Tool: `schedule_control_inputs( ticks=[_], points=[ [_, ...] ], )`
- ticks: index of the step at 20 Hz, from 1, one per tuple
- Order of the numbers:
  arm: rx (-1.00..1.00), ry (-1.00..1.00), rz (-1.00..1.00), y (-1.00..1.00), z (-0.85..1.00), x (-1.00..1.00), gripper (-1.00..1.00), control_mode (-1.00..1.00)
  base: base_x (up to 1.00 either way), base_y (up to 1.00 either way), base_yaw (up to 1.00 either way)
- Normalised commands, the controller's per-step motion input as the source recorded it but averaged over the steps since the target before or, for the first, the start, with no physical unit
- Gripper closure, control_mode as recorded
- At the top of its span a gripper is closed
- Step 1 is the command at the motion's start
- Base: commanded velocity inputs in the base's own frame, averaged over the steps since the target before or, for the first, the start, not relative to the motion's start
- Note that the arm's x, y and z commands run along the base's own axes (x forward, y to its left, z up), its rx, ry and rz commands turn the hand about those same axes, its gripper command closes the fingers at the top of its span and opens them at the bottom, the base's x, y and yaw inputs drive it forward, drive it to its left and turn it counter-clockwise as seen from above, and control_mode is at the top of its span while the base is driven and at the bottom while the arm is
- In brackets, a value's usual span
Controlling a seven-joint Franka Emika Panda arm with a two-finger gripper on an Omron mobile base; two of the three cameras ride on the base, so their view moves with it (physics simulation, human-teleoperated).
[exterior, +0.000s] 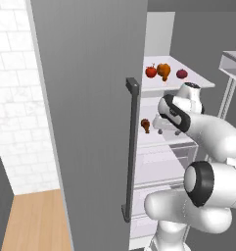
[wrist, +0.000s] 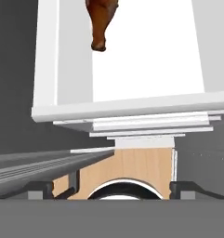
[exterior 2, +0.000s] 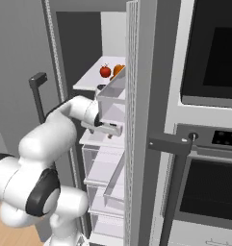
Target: Place one tomato and one chicken drumstick in each tupperware on the nearby counter, to pack two identical lunches.
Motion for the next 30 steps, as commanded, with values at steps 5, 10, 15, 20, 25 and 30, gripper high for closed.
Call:
schedule_control_inputs(
  ticks=[5, 10, 15, 20, 25, 30],
  points=[
    [0.0, 0.0, 0.0, 0.03, -0.3, 0.43, -1.0, -1.0, 0.0, 0.0, 0.0],
    [0.0, 0.0, 0.0, 0.09, -0.08, 0.47, -1.0, -1.0, 0.0, 0.0, 0.0],
    [0.05, 0.0, -0.01, 0.22, -0.15, 0.44, -1.0, -1.0, 0.0, 0.0, 0.0],
    [0.05, 0.0, -0.03, 0.15, -0.21, 0.44, -1.0, -1.0, 0.0, 0.0, 0.0],
    [0.02, 0.01, -0.04, 0.04, -0.23, 0.66, -1.0, -1.0, 0.0, 0.0, 0.0],
    [0.0, 0.1, 0.0, -0.04, -0.37, 0.74, -1.0, -1.0, 0.0, 0.0, 0.0]
  ],
)
